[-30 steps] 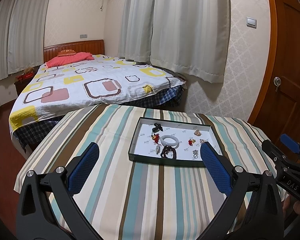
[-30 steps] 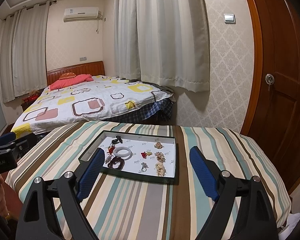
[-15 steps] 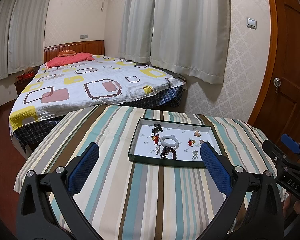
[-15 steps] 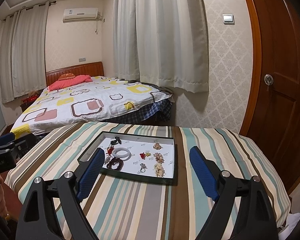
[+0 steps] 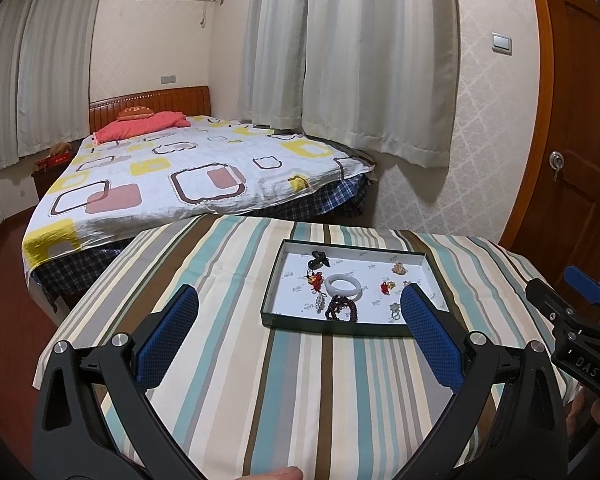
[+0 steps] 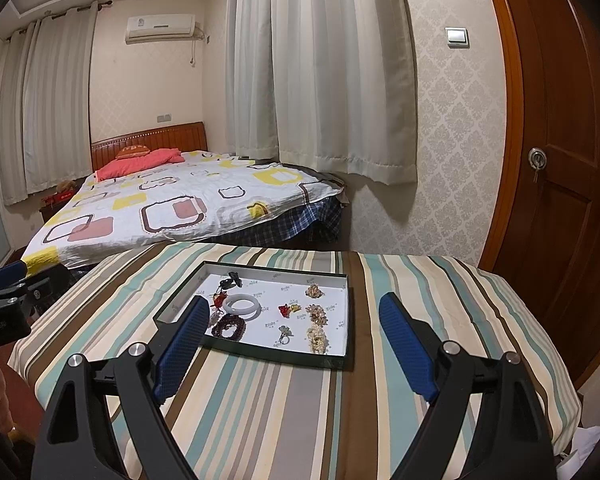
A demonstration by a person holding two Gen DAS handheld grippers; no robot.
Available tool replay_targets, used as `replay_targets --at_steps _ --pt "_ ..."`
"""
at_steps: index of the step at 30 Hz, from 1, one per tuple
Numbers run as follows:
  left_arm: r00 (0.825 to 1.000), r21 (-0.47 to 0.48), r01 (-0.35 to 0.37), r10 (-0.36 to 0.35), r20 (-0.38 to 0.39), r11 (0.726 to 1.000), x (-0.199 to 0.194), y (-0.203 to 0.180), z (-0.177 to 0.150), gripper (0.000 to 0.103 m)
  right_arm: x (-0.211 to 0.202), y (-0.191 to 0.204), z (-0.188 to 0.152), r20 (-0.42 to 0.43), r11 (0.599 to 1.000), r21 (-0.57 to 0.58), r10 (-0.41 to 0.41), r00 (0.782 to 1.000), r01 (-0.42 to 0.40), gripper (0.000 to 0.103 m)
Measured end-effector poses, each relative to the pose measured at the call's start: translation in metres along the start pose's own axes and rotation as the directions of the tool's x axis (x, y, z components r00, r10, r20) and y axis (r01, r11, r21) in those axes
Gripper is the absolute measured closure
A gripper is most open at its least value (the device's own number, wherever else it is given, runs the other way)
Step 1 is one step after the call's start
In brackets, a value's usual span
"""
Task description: Organize jewelry
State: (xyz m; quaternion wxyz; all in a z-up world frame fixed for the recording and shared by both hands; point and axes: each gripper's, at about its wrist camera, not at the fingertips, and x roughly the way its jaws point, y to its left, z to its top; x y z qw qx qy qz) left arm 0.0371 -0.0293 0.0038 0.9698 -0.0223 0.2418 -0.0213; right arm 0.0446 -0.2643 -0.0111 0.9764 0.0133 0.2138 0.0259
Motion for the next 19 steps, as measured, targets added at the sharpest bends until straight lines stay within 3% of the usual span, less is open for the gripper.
replay_targets --at_steps 11,19 --pt "0.999 -0.012 0.024 -0.025 -0.033 1.0 0.011 0.002 -0.001 0.004 0.008 -0.004 -0.005 -0.013 1.0 0.004 -0.004 1.0 0.004 0.019" --pt "0.992 -0.044 0.041 -0.046 -0.119 0.998 0.052 0.014 -0.009 0.004 0.031 -0.013 -0.014 -0.055 1.0 0.019 -0.02 0.998 0.021 0.019"
